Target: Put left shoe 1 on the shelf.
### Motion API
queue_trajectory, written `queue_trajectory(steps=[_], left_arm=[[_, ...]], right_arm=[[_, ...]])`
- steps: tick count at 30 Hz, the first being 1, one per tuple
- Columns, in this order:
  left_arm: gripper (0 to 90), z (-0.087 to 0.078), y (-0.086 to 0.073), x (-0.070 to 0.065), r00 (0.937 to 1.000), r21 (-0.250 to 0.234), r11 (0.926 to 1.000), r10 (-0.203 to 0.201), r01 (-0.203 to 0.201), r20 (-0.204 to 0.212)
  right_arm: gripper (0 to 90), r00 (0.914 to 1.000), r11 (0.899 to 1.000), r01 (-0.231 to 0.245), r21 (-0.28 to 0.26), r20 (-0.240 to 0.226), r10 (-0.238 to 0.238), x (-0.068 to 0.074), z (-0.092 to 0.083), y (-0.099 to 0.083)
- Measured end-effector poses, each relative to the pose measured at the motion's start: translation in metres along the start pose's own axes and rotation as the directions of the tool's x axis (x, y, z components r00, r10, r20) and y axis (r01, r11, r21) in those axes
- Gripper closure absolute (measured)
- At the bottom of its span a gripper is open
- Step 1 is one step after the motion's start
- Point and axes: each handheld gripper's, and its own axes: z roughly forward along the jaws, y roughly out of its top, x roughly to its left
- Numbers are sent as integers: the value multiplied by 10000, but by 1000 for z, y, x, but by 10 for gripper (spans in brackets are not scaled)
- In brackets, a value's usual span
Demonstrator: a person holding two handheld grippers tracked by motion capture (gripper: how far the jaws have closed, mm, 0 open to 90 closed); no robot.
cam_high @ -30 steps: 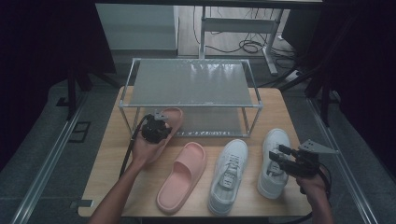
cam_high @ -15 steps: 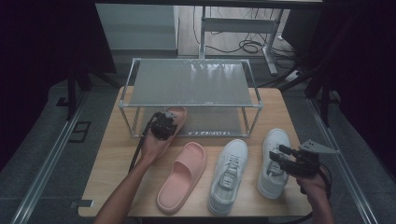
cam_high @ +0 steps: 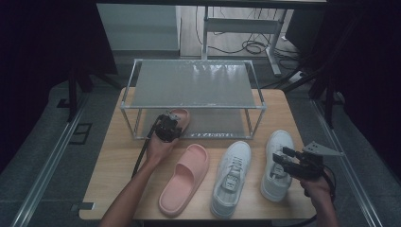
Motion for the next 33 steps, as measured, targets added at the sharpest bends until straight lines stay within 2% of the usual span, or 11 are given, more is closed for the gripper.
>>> queue_trajectory(steps=[3, 5, 8, 11, 13, 14, 17, 19, 20, 24, 33], left_arm=[[559, -12, -6, -1, 9998, -184, 9997, -186, 187, 80], [532, -16, -8, -1, 9999, -169, 9997, -149, 150, 77], [513, -26, -14, -2, 9997, -162, 9999, -18, 21, 237], [512, -39, -23, 0, 9987, -295, 9995, -71, 86, 510], [548, -46, -29, 0, 9977, -379, 9992, -83, 109, 679], [601, -53, -36, 1, 9969, -482, 9987, -127, 165, 783], [674, -62, -43, 1, 9966, -587, 9982, -67, 116, 819], [785, -71, -54, 2, 9957, -684, 9975, -90, 153, 918], [811, -71, -54, 2, 9957, -684, 9975, -90, 153, 918], [899, -86, -75, 5, 9949, -785, 9967, -119, 198, 998], [900, -98, -103, 15, 9916, -410, 9979, -458, 511, 1210]], right_arm=[[436, 10000, 10000, -26, -21, 24, 26, -1, 0, 0], [436, 10000, 10000, -12, 12, 11, 12, -1, 0, 0], [436, 10000, 10000, 19, 3, -1, -19, 0, 0, 0], [436, 10000, 10000, 29, -25, 21, -29, 1, -2, 1], [436, 10000, 10000, -1, -45, 42, 1, 0, -3, 1], [436, 10000, 10000, -4, -32, 40, 5, 0, -2, 1], [436, 10000, 10000, 0, -12, 32, 0, 1, -1, 1], [436, 10000, 10000, 23, -32, 22, -23, 2, -1, 1], [436, 10000, 10000, 23, -32, 22, -23, 2, -1, 1], [436, 10000, 10000, 46, -22, 28, -46, 2, -1, 1], [436, 10000, 10000, 67, 2, 1, -67, 4, 1, 1]])
